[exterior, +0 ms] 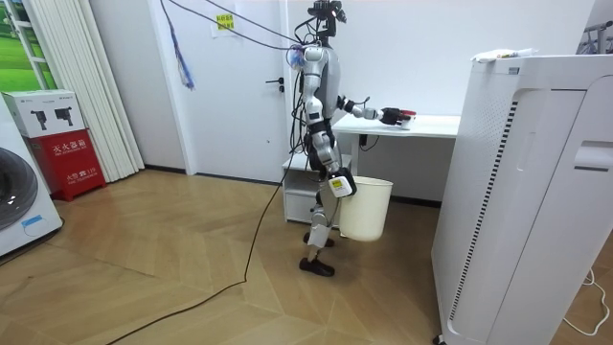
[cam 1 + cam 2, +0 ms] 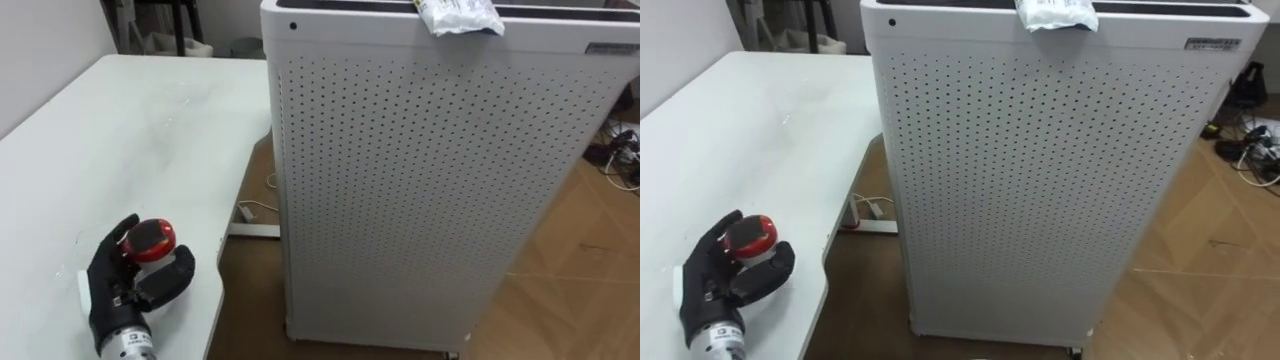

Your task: Pick garbage

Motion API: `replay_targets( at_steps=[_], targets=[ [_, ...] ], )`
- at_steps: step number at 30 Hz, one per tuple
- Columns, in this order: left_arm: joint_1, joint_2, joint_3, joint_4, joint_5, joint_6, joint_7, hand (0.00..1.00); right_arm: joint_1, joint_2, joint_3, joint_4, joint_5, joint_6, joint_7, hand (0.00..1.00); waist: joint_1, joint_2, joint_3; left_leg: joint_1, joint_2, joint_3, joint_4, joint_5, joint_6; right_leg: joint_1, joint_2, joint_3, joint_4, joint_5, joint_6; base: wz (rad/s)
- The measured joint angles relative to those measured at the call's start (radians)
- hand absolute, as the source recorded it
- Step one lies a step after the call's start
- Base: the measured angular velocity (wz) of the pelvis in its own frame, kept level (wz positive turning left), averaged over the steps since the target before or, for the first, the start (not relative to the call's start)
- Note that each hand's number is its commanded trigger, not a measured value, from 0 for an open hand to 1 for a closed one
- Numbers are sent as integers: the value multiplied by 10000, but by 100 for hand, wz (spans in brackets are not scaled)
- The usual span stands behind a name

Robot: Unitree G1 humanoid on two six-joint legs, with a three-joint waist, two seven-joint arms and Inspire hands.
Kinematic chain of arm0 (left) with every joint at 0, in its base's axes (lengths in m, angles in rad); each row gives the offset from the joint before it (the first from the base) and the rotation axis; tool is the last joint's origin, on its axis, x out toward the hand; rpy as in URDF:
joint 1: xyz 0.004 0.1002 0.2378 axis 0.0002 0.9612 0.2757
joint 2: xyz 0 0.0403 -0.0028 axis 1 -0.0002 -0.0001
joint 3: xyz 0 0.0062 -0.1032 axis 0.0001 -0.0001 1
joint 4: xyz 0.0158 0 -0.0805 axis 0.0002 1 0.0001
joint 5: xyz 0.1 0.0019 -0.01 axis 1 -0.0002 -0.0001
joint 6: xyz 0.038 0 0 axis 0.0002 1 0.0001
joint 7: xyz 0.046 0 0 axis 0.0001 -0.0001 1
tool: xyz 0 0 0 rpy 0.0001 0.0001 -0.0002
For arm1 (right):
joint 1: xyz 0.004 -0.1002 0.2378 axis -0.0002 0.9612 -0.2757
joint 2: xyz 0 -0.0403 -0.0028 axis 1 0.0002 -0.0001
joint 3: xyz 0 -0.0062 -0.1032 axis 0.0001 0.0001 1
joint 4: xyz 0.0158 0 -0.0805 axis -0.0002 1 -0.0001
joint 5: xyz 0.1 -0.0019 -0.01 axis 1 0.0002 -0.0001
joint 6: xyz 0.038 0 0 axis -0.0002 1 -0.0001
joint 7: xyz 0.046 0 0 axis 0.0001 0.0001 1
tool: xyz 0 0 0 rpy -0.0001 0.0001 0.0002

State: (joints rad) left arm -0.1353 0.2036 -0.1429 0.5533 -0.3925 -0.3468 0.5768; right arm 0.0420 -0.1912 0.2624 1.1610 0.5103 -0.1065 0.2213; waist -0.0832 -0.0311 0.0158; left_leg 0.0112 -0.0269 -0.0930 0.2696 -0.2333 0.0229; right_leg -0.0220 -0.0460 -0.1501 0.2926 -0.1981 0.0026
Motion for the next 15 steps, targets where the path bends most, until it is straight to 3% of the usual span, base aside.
replay_targets(
  at_steps=[15],
  targets=[
    [-233,-51,-92,379,-610,0,-115,100,101,-2,203,-419,-113,-5,-361,100,-76,-91,12,-34,17,106,64,-3,1,-6,22,100,62,4,-7,-1]
  ],
)
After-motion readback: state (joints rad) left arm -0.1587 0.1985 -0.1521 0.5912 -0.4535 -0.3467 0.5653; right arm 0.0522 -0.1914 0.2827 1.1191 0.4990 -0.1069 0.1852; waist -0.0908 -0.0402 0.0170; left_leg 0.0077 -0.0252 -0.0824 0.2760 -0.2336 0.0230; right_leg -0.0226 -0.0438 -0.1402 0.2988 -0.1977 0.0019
